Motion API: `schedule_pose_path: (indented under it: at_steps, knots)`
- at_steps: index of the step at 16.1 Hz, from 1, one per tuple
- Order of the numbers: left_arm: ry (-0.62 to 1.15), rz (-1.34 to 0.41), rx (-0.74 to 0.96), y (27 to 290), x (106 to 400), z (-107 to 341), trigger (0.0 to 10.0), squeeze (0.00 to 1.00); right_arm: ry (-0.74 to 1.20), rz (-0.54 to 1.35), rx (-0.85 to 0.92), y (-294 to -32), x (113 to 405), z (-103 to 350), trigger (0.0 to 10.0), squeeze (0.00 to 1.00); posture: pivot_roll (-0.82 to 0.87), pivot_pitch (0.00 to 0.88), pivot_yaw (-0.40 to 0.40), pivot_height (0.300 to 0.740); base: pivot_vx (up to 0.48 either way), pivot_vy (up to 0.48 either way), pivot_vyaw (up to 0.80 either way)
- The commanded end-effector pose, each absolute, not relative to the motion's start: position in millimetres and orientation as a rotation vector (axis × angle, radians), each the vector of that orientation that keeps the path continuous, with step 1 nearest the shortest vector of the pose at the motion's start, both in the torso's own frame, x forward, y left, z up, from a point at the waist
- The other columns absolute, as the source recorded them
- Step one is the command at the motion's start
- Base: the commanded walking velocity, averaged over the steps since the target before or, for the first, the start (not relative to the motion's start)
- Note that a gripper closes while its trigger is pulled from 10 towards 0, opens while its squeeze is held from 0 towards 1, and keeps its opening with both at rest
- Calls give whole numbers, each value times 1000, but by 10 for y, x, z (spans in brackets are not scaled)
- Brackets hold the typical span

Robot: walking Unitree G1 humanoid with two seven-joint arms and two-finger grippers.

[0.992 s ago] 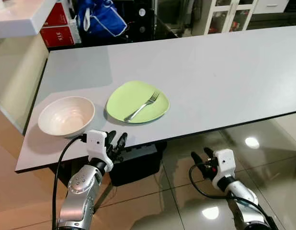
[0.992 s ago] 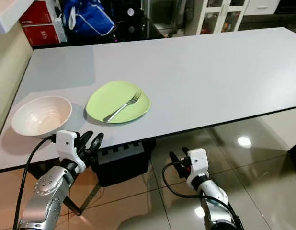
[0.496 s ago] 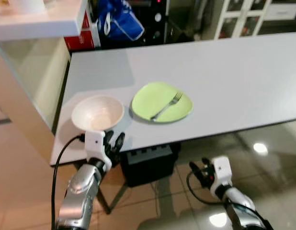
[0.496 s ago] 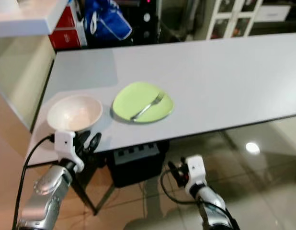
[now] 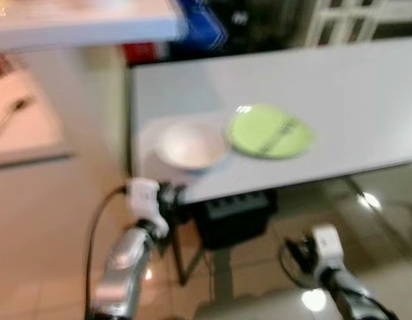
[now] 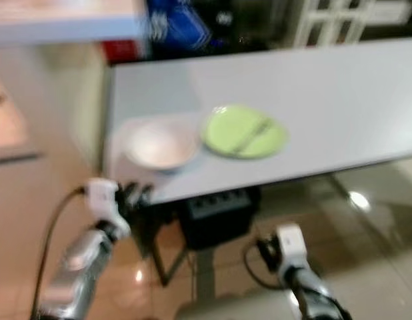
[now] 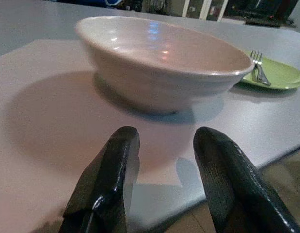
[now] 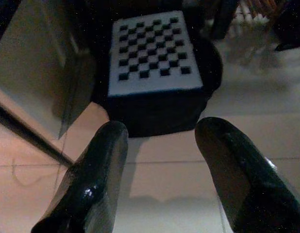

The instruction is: Setting the table

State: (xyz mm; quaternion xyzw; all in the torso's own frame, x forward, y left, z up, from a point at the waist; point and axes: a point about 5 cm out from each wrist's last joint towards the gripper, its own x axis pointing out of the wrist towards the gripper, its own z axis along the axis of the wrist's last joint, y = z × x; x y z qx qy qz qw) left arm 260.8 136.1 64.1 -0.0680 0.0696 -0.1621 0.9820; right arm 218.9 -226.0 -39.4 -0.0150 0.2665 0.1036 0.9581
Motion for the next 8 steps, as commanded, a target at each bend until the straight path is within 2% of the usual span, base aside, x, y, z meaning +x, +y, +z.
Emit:
schedule_pose_path:
  at_steps: [1, 5, 8]
  knots:
    - [130, -309, -122, 1435, 2642, 688, 10000, 0, 551, 214, -20, -2241, 2210, -395, 10000, 0, 17, 0, 21, 740, 0, 476, 0]
    - [130, -314, -134, 1454, 2659, 701, 10000, 0, 594, 186, -22, -2366, 2151, -416, 10000, 0, 21, 0, 21, 740, 0, 480, 0]
    - [139, -315, -134, 1464, 2662, 698, 10000, 0, 610, 186, -23, -2343, 2121, -447, 10000, 0, 24, 0, 20, 740, 0, 480, 0]
